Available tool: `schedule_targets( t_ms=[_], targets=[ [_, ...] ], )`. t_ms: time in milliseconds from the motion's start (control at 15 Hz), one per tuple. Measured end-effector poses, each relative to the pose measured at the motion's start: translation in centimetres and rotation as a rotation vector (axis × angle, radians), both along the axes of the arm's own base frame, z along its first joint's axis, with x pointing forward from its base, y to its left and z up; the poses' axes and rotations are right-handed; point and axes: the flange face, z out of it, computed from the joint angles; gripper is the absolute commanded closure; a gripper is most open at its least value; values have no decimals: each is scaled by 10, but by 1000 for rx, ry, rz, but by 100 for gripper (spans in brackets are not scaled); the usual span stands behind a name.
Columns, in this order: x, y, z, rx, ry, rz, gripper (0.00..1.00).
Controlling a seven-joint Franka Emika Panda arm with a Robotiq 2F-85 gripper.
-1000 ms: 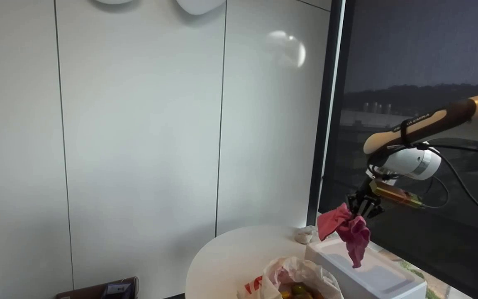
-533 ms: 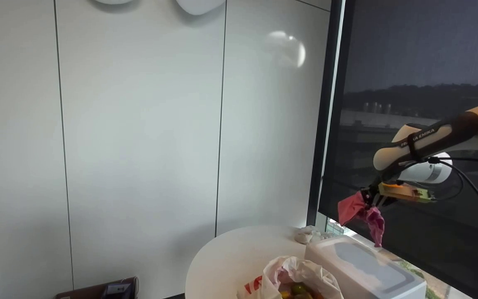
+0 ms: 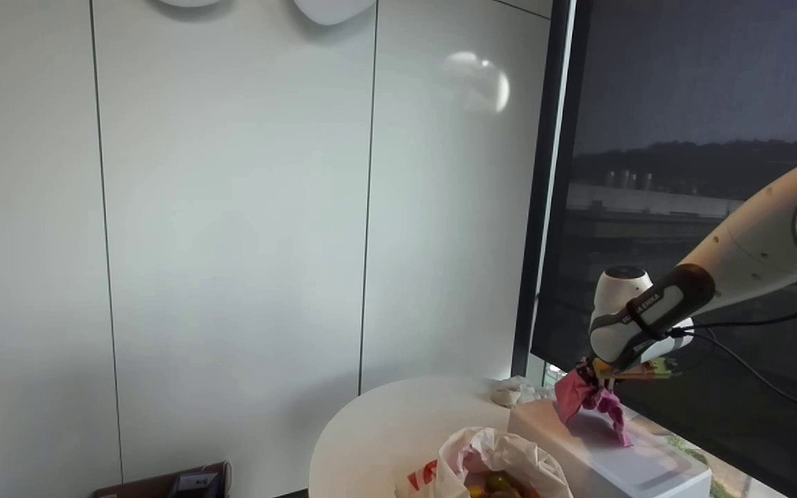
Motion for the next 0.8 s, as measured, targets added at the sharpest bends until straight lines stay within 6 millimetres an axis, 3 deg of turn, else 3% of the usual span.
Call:
schedule_targets(
  t_ms=[267, 533, 667, 800],
  targets=[
    [11, 2, -11, 36, 12, -21, 33],
    [5, 7, 13, 117, 17, -40, 4],
    [-5, 14, 26, 164, 55, -26, 0],
    [-22, 36, 28, 203, 134, 39, 0]
  ],
)
